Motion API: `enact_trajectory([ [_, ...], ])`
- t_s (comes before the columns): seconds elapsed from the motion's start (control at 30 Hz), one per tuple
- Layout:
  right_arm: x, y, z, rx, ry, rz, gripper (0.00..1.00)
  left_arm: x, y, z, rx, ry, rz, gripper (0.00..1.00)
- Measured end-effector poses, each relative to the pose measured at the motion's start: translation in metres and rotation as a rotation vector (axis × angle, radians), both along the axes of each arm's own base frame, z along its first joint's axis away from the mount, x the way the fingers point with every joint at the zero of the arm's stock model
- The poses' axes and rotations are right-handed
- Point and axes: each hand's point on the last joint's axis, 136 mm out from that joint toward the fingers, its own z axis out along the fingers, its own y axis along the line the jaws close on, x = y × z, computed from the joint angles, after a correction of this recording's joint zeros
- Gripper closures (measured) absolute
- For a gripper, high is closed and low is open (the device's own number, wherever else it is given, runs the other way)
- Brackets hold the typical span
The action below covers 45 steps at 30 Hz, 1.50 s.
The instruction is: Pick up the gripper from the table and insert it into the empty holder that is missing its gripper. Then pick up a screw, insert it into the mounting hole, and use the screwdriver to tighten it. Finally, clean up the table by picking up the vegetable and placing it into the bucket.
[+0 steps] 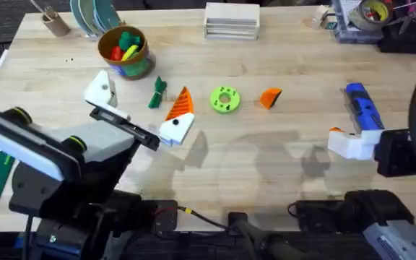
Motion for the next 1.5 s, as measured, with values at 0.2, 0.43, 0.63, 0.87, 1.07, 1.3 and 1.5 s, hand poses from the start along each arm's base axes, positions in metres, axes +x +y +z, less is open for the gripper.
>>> enact_trajectory([
  [0.2, 0.000, 0.000, 0.000, 0.000, 0.000, 0.000, 0.009, 0.002, 0.000, 0.000, -0.004, -0.021, 0.000, 0.008],
  [0.43, 0.000, 0.000, 0.000, 0.000, 0.000, 0.000, 0.009, 0.010, -0.006, -0.023, -0.011, -0.076, -0.025, 0.008],
  [0.63, 0.000, 0.000, 0.000, 0.000, 0.000, 0.000, 0.011, 0.008, -0.011, -0.026, -0.007, -0.064, -0.057, 0.008],
  [0.87, 0.000, 0.000, 0.000, 0.000, 0.000, 0.000, 0.010, 0.003, -0.021, -0.067, 0.020, 0.111, -0.126, 0.008],
  [1.07, 0.000, 0.000, 0.000, 0.000, 0.000, 0.000, 0.010, 0.003, -0.023, -0.067, 0.020, 0.110, -0.134, 0.008],
  [1.3, 0.000, 0.000, 0.000, 0.000, 0.000, 0.000, 0.010, 0.003, -0.023, -0.067, 0.020, 0.110, -0.134, 0.009],
  [1.5, 0.000, 0.000, 0.000, 0.000, 0.000, 0.000, 0.010, 0.003, -0.023, -0.067, 0.020, 0.110, -0.134, 0.007],
])
